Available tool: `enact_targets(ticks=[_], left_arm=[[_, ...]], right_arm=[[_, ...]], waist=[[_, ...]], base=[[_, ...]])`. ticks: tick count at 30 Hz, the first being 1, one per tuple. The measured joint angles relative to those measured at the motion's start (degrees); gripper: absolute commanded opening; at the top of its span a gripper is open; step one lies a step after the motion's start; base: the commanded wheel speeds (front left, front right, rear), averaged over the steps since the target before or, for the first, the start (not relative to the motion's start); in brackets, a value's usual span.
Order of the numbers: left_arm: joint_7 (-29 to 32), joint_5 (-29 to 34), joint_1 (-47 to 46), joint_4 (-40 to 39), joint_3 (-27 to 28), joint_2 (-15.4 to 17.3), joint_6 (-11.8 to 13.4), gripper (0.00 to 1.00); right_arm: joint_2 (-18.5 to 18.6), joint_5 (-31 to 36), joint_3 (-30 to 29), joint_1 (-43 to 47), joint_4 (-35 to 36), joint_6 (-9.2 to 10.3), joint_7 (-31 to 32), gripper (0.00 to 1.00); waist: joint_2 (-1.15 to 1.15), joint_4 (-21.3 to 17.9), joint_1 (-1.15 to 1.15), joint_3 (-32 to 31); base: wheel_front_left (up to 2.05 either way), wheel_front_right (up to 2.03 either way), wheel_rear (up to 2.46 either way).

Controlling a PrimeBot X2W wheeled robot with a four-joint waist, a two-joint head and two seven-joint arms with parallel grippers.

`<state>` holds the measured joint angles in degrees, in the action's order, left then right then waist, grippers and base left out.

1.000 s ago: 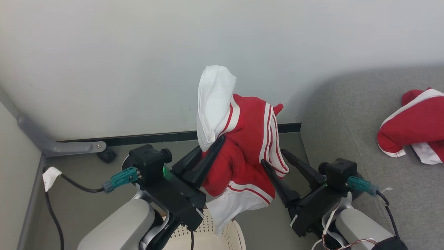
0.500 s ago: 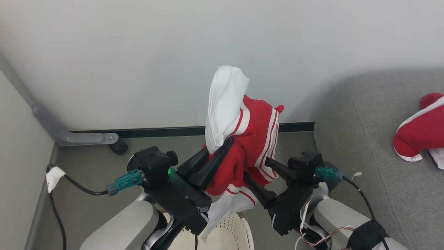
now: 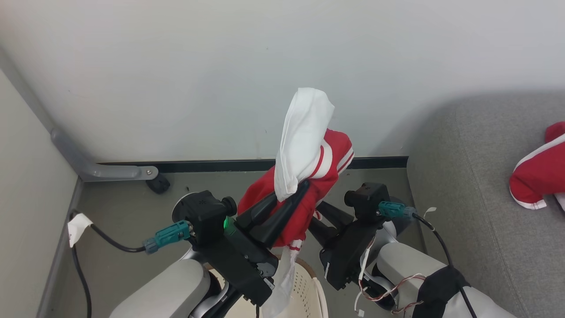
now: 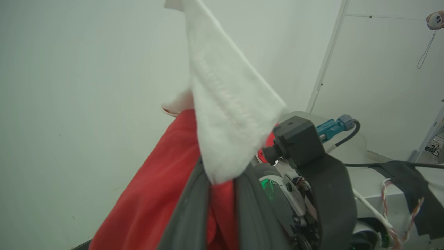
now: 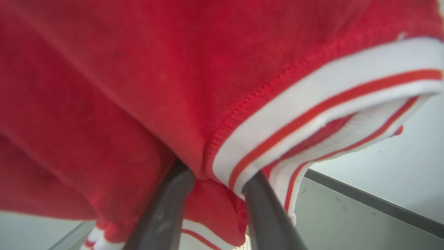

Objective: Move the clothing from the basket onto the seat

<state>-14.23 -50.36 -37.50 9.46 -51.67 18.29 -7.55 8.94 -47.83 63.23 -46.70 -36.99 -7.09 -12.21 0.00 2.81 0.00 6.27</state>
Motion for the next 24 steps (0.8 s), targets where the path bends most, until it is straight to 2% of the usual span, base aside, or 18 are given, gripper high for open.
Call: enact_targets(ticks=[7,17,19,21,22,23,24], left_arm=[[0.0,-0.2,0.1,0.9,0.1,0.3,0.0,0.00],[0.3,-0.5,0.6,2.8,0.1,1.3,0.2,0.00],[0.4,-0.5,1.2,2.9,0.0,1.4,0.5,0.14],[0.6,-0.5,1.8,3.1,-0.4,1.4,0.5,0.38],[0.6,-0.5,1.9,3.2,-0.6,1.5,0.5,0.57],[0.6,-0.5,1.9,3.2,-0.6,1.5,0.5,0.96],[0.6,-0.5,2.0,3.2,-0.7,1.5,0.5,1.00]], right_arm=[[0.3,-2.6,2.2,-0.9,-0.9,0.00,-1.4,0.00],[2.1,-5.5,2.0,-0.7,-1.0,0.00,-2.1,0.00],[2.8,-6.0,1.4,-0.5,-0.9,0.00,-2.1,0.00],[3.4,-6.6,0.1,0.1,-0.5,0.00,-2.1,0.00],[3.7,-6.9,-0.6,0.5,-0.2,0.00,-2.1,0.00],[3.7,-6.9,-0.6,0.5,-0.2,0.00,-2.1,0.00],[4.0,-7.2,-1.3,0.8,0.0,0.00,-2.1,0.00]], waist=[[0.00,0.1,0.00,-0.3],[0.00,-0.8,0.00,-0.8],[0.00,-1.0,0.00,-0.9],[0.00,-1.3,0.00,-1.1],[0.00,-1.4,0.00,-1.1],[0.00,-1.4,0.00,-1.1],[0.00,-1.6,0.00,-1.2]], base=[[0.00,0.00,0.00],[0.00,0.00,0.00],[0.00,0.00,0.00],[0.00,0.00,0.00],[0.00,0.00,0.00],[0.00,0.00,0.00],[0.00,0.00,0.00]])
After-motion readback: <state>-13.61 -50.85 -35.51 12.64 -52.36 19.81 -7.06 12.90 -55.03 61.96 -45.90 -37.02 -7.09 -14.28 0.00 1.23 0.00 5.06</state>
